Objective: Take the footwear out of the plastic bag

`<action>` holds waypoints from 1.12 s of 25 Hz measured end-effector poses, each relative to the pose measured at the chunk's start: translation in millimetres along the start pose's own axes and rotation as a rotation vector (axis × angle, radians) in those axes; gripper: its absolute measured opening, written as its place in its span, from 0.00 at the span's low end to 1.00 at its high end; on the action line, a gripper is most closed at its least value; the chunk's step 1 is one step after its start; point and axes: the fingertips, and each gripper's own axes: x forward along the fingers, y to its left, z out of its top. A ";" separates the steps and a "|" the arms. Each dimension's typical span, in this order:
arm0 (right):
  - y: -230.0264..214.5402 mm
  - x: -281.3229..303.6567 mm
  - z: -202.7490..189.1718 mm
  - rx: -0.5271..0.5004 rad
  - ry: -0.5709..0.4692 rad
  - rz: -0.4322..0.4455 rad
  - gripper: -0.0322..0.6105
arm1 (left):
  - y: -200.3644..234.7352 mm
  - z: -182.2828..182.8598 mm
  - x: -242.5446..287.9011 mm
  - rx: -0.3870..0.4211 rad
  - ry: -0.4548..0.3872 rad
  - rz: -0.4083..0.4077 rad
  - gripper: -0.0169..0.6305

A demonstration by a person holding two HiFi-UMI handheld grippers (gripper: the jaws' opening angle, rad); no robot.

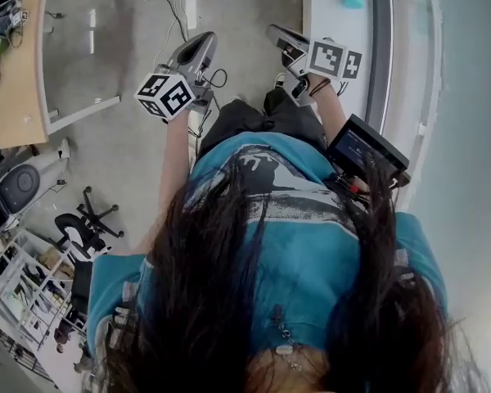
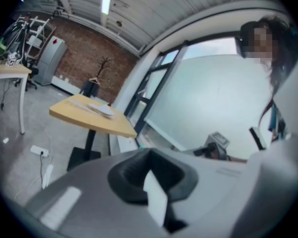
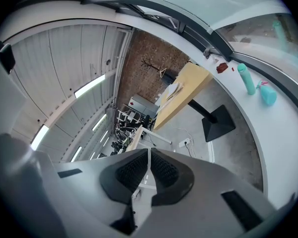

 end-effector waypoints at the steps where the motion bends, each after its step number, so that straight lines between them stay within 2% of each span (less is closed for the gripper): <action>1: 1.9 0.8 -0.4 -0.005 -0.001 -0.002 0.10 | -0.6 0.1 -1.1 0.007 0.005 -0.003 0.02; 6: 6.9 2.2 -0.6 -0.009 -0.010 -0.001 0.10 | -3.4 0.6 -4.6 0.036 0.016 -0.008 0.02; 13: 47.0 21.2 -82.3 0.003 -0.026 -0.015 0.10 | 18.3 -22.8 -91.0 0.031 0.001 -0.030 0.02; 17: 63.2 23.0 -90.0 0.018 -0.035 -0.033 0.08 | 19.8 -13.4 -107.1 0.022 -0.010 -0.049 0.02; 22: 73.5 46.4 -134.1 0.004 -0.048 -0.051 0.08 | 44.3 -33.3 -149.5 0.024 -0.019 -0.072 0.02; 28: 90.6 35.7 -129.9 -0.024 -0.058 -0.065 0.08 | 29.7 -19.4 -157.3 0.040 -0.047 -0.096 0.02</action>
